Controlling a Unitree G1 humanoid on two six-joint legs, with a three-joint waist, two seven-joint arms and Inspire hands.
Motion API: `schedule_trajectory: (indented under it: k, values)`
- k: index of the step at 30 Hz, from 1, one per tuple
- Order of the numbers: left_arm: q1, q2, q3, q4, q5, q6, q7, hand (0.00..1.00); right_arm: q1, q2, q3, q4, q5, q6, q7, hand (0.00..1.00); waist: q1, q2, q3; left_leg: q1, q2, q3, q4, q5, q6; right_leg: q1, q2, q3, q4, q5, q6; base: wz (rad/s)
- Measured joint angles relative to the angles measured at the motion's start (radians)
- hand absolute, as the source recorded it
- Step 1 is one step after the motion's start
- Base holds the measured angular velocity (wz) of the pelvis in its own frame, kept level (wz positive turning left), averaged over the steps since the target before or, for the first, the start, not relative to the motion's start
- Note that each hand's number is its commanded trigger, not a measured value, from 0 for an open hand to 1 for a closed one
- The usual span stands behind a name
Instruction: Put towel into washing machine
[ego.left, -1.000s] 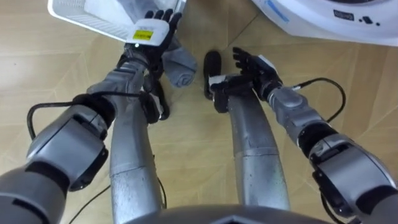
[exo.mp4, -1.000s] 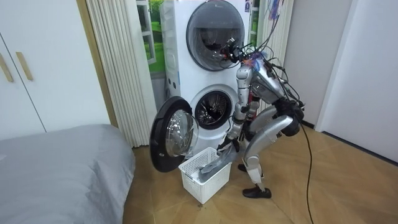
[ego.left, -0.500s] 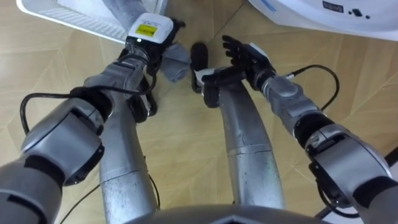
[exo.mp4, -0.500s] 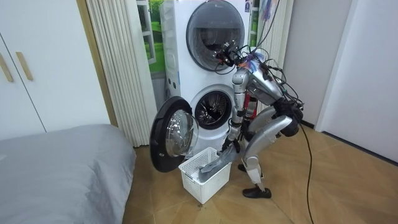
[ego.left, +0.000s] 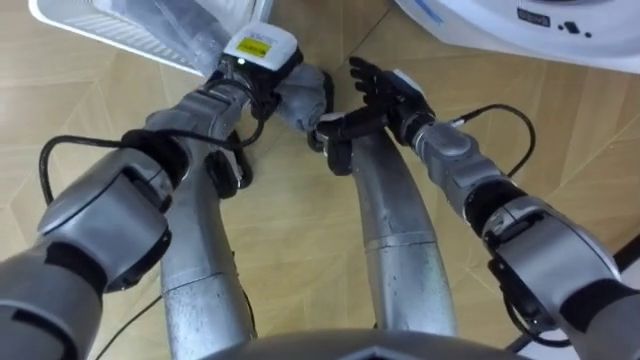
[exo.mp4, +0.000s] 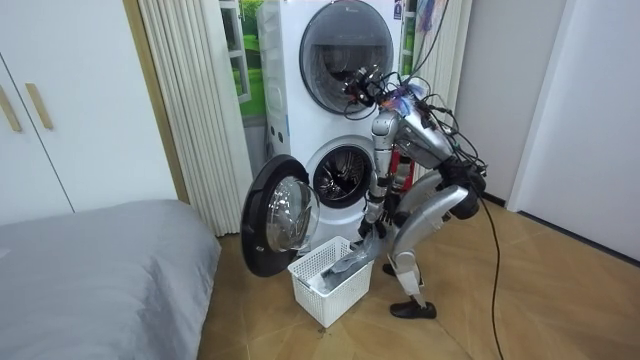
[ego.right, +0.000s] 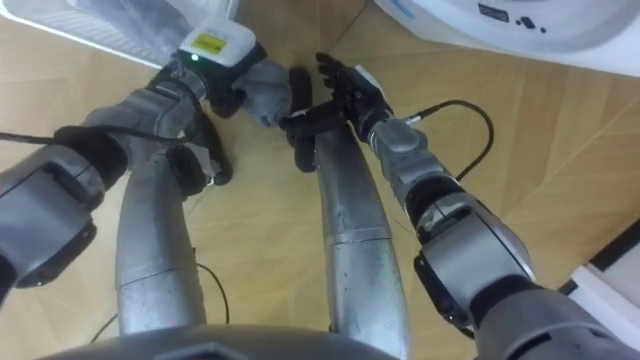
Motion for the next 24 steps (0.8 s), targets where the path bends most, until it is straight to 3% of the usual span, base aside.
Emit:
schedule_trajectory:
  k: [4,9,12,17,21,24]
  values:
    - [0.055,-0.034,-0.013,-0.001,0.002,-0.005,-0.021,1.00,0.030,0.008,0.001,0.031,0.040,0.000,0.007,0.00,0.006,0.002,-0.0017,0.087,-0.002,0.006,-0.026,0.001,-0.001,0.083,-0.001,0.002,-0.023,-0.001,0.002,0.00]
    - [0.099,-0.050,0.010,-0.001,0.004,-0.011,-0.039,1.00,0.075,-0.002,-0.004,0.064,0.040,0.000,0.014,0.00,0.027,0.008,-0.0065,0.181,-0.014,0.015,-0.091,0.020,-0.004,0.171,-0.005,0.004,-0.078,0.012,0.005,0.03]
    - [0.121,-0.052,0.065,0.003,0.003,-0.020,-0.039,1.00,0.115,-0.007,-0.014,0.075,0.047,0.003,0.024,0.00,0.050,0.009,-0.0066,0.255,-0.013,0.024,-0.124,0.022,-0.007,0.241,0.000,0.005,-0.108,0.013,0.006,-0.01]
    - [0.165,-0.036,0.152,0.008,-0.067,-0.030,0.002,1.00,0.136,-0.029,-0.028,0.117,0.055,0.017,0.047,0.00,0.058,0.014,-0.0072,0.373,-0.015,0.021,-0.175,0.027,-0.014,0.359,0.002,-0.002,-0.151,0.012,0.007,0.02]
    - [0.183,-0.030,0.238,-0.011,-0.165,-0.034,0.052,1.00,0.150,-0.062,-0.039,0.141,0.049,0.031,0.054,0.00,0.080,0.017,-0.0079,0.434,-0.015,0.020,-0.199,0.031,-0.017,0.426,0.004,-0.016,-0.179,0.012,0.006,0.04]
    - [0.217,-0.030,0.301,-0.085,-0.268,-0.042,0.060,1.00,0.173,-0.078,-0.060,0.130,0.042,0.033,0.054,0.00,0.108,0.019,-0.0091,0.464,-0.018,0.020,-0.223,0.037,-0.019,0.455,0.000,-0.019,-0.195,0.013,0.006,0.04]
